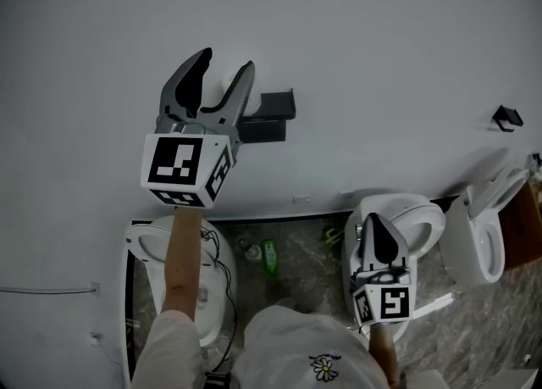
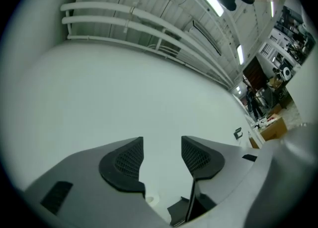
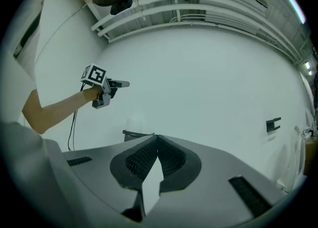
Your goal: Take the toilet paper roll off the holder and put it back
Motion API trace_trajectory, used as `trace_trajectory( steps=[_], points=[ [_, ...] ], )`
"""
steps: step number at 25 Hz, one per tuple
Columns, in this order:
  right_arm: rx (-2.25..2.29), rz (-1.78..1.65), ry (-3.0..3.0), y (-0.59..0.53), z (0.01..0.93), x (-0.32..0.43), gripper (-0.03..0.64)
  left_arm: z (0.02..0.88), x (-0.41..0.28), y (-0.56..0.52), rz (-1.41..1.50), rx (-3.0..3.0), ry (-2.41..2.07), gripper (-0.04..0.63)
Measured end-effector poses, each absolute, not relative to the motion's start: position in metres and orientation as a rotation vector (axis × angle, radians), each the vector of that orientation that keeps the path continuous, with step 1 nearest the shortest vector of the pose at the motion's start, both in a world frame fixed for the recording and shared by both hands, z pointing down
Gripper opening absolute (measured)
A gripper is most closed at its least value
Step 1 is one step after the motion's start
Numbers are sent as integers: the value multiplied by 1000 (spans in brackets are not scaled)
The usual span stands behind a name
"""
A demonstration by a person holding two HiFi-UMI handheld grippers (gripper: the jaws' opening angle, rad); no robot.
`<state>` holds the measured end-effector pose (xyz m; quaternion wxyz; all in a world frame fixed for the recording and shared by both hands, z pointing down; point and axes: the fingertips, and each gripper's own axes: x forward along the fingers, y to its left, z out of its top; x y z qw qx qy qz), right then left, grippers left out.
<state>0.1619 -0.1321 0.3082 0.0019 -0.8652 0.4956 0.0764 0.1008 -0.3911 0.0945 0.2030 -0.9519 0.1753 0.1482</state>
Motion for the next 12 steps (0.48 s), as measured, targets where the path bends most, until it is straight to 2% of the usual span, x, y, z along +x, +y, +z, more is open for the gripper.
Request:
trace_trajectory(
  steps=[5,7,12],
  points=[
    [-2667,263,1604,-139,306,158,8,93,63,-367,474,-2580,570,94],
    [-2648,269,1625,-145,306,157,9,96,47,-355,518,-2560,601,43],
    [-2628,289,1688,-155,307,149,9,117,9,-320,581,-2534,693,18]
  ],
)
